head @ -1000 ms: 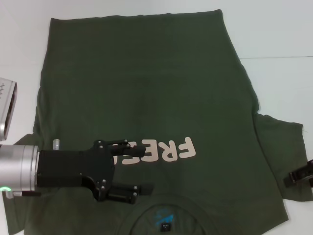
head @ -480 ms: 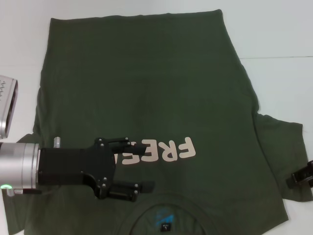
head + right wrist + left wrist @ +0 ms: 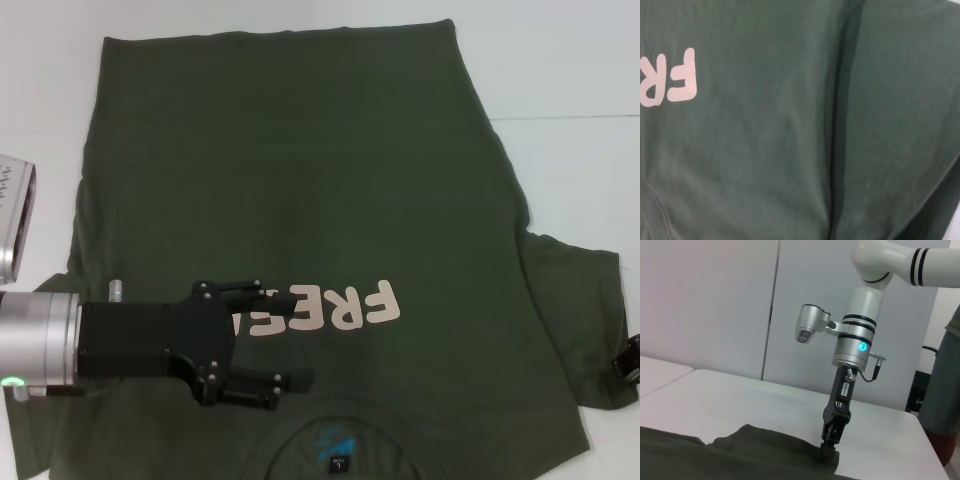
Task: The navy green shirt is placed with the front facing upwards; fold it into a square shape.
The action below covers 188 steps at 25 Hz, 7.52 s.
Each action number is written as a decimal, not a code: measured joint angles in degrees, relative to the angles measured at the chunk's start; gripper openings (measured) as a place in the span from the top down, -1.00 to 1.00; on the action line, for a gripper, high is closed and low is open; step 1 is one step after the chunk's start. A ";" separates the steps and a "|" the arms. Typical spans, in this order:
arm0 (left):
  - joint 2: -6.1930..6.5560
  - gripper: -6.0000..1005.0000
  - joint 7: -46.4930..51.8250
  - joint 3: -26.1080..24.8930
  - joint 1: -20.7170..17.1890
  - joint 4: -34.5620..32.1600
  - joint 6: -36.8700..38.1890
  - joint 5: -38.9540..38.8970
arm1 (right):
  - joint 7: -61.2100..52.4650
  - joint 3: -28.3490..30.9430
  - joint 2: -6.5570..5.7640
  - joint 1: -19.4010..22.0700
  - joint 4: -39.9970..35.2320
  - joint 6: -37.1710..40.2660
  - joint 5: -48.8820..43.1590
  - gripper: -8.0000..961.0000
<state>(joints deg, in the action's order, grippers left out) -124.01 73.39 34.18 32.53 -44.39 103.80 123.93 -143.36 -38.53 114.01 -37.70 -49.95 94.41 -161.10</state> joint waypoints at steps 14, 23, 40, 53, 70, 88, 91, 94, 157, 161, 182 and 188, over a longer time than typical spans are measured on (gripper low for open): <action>0.00 -0.74 -0.02 0.37 0.37 0.00 -0.09 -0.88 | 0.33 -0.06 -0.45 0.94 -1.20 -0.38 -0.13 0.96; 0.00 -0.74 -0.15 0.37 0.46 0.00 -0.48 -1.44 | 0.38 0.19 -1.41 2.27 -4.52 -5.61 -0.70 0.99; 0.00 -0.74 -0.09 0.04 0.42 0.00 -0.72 -2.80 | -0.03 -0.41 -1.66 0.13 -6.71 -15.72 -6.85 0.98; 0.00 -0.74 0.00 0.22 0.42 0.16 -1.41 -3.70 | 0.45 -1.12 -1.19 -0.45 -9.96 -15.29 -6.64 0.99; 0.00 -0.74 -0.03 0.28 0.33 0.27 -1.38 -4.31 | 0.54 -9.01 4.02 -10.93 -15.13 -6.89 0.37 0.98; 0.00 -0.74 -0.09 0.12 -0.31 0.26 -1.11 -5.19 | 1.04 -20.78 5.88 -10.41 -14.58 -7.03 11.33 0.98; 0.00 -0.74 -0.13 0.24 -0.30 0.26 -1.34 -5.20 | 1.09 -21.31 5.95 -10.37 -14.05 -7.14 12.33 0.99; 0.00 -0.74 -0.17 0.28 -0.28 0.26 -1.38 -5.19 | 1.17 -21.45 5.95 -10.39 -13.98 -7.27 13.03 0.99; -0.18 -0.74 -2.67 -0.07 -0.89 1.58 -1.99 -5.19 | 7.46 -27.09 5.56 -13.55 -4.90 -11.19 8.66 -0.03; -0.18 -0.74 -2.53 -0.08 -0.89 1.58 -1.99 -5.19 | 7.99 -30.57 5.50 -13.38 -4.98 -11.37 7.95 -0.17; -0.26 -0.74 -1.66 -0.08 -0.89 1.58 -2.15 -5.65 | 12.26 -41.44 6.21 -12.83 -4.94 -17.43 4.93 -0.16; -0.27 -0.74 -1.66 -0.07 -0.89 1.61 -2.15 -5.71 | 12.44 -43.12 6.22 -12.67 -4.27 -19.00 4.89 -0.16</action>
<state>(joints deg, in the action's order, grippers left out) -124.28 71.72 34.10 31.64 -42.78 101.65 118.21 -130.92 -81.64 120.24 -50.37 -54.22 75.41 -156.21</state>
